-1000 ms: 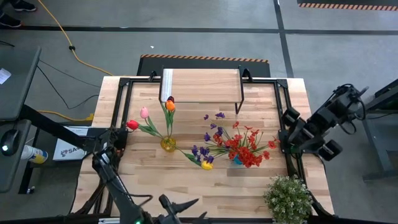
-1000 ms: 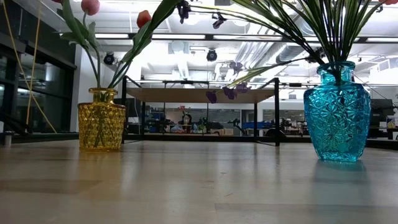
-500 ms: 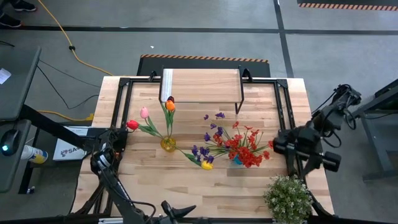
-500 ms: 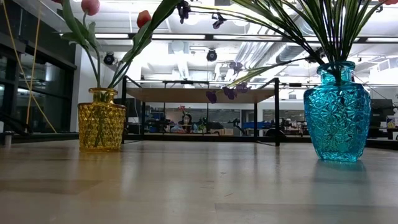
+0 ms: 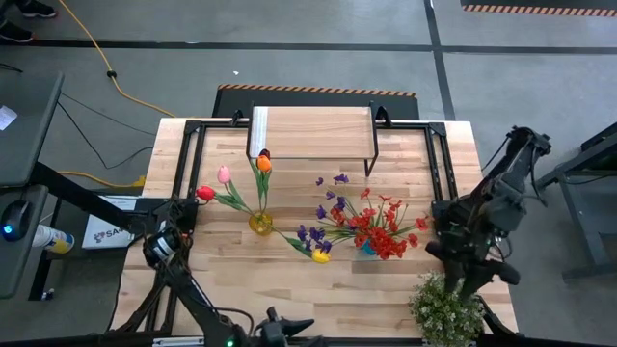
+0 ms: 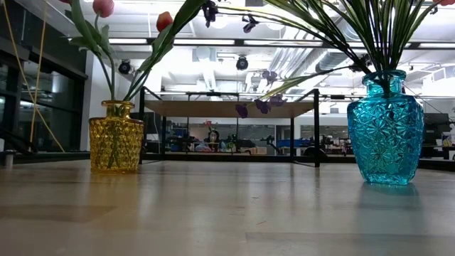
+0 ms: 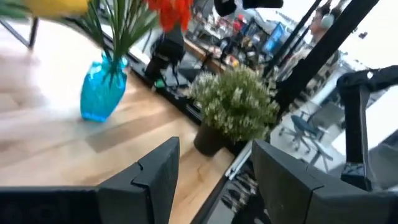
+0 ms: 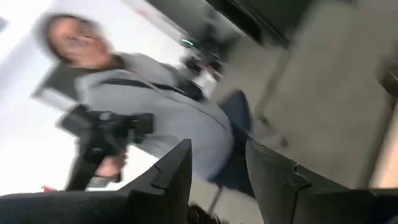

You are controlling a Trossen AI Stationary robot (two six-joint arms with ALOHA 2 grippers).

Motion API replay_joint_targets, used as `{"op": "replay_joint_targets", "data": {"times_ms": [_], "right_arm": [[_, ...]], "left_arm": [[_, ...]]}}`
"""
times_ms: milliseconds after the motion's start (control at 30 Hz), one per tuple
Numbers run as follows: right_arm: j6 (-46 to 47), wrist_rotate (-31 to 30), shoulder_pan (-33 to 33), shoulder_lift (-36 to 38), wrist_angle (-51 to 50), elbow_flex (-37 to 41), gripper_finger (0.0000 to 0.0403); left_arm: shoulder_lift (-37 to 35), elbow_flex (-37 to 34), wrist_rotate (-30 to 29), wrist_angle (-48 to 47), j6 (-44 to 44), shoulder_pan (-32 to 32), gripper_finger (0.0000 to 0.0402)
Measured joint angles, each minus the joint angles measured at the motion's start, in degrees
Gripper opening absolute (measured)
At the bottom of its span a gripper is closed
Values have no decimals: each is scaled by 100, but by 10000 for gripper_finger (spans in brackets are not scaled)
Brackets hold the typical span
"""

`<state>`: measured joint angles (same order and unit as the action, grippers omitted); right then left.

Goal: Pick and place flowers into a vace then onto a shelf
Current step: Put the blue vase with flowers on the shelf

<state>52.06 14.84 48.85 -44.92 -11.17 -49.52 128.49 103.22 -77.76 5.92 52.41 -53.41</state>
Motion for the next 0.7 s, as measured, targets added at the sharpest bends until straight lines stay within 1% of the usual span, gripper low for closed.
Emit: {"op": "replay_joint_targets", "data": {"times_ms": [100, 200, 433, 533, 700], "right_arm": [[521, -363, 155, 0, -738, 0, 142], [964, -775, 258, -8, -1465, 0, 142], [1885, -1709, 307, -10, -2774, 0, 142], [2126, -2062, 307, -12, -3216, 0, 142], [2246, -2699, 305, -118, -3410, 278, 142]], "left_arm": [[2, -11, 421, -331, 345, 133, 232], [2, -7, 897, -434, 497, 282, 232], [2, -9, 2006, -731, 958, 602, 232], [2, -7, 2260, -875, 1166, 636, 232], [2, -7, 2291, -1078, 1436, 654, 232]]}}
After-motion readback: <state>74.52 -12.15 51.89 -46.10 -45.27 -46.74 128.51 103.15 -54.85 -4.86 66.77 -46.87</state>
